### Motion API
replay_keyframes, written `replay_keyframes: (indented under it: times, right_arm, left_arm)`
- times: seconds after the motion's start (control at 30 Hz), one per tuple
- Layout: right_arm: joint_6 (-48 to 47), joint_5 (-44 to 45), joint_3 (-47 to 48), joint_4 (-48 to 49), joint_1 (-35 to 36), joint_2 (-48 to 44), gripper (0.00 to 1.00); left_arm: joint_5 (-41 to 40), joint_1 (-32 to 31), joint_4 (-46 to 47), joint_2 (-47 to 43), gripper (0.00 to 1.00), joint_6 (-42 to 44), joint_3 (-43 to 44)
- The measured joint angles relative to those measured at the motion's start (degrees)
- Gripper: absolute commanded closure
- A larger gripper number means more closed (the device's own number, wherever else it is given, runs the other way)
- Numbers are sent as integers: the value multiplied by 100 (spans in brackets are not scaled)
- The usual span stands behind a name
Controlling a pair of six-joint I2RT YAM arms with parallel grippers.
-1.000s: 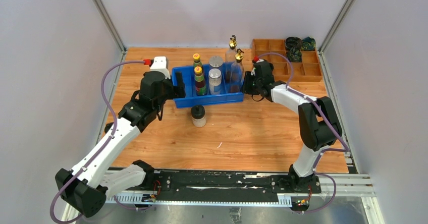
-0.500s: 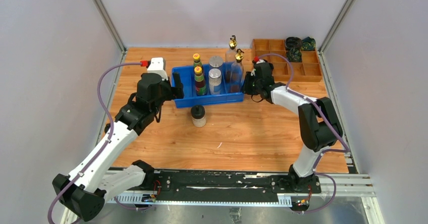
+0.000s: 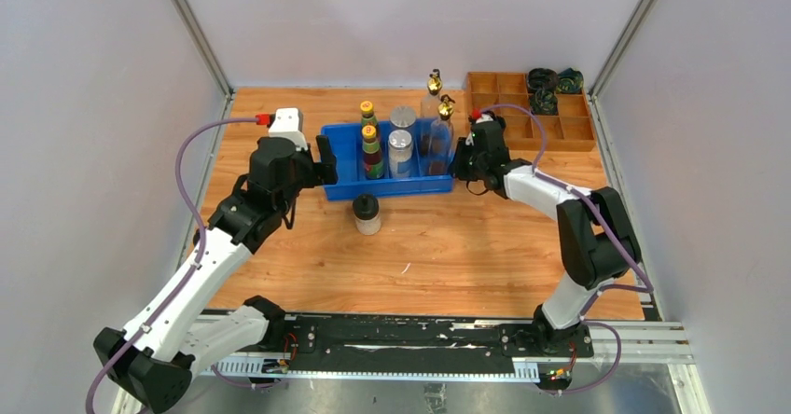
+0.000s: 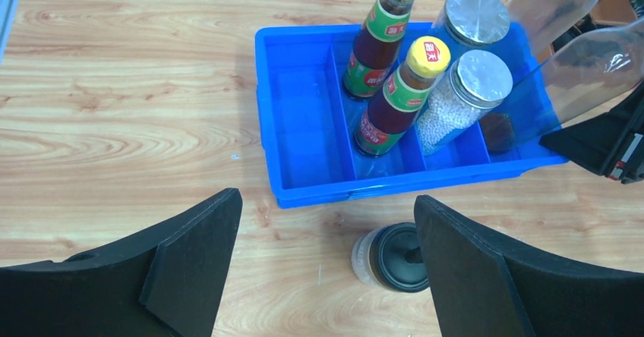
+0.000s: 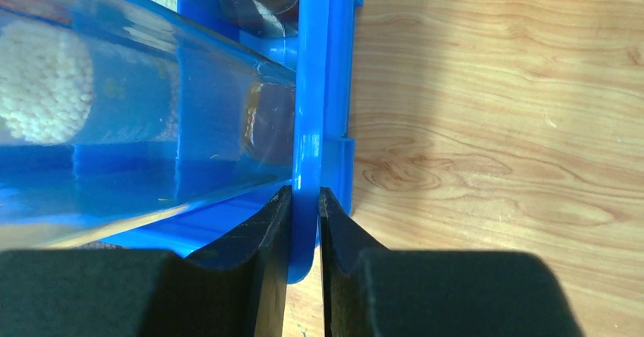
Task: Organize the condiment bottles
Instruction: Move the storage box to the center of the board.
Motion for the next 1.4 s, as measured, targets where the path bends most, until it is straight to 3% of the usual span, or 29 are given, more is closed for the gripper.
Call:
replay_keyframes:
  times: [1.4]
  right_arm:
    - [-321, 529, -1908, -876, 0, -2378, 79]
  left_arm:
    - [2, 0, -332, -590, 11, -326, -210]
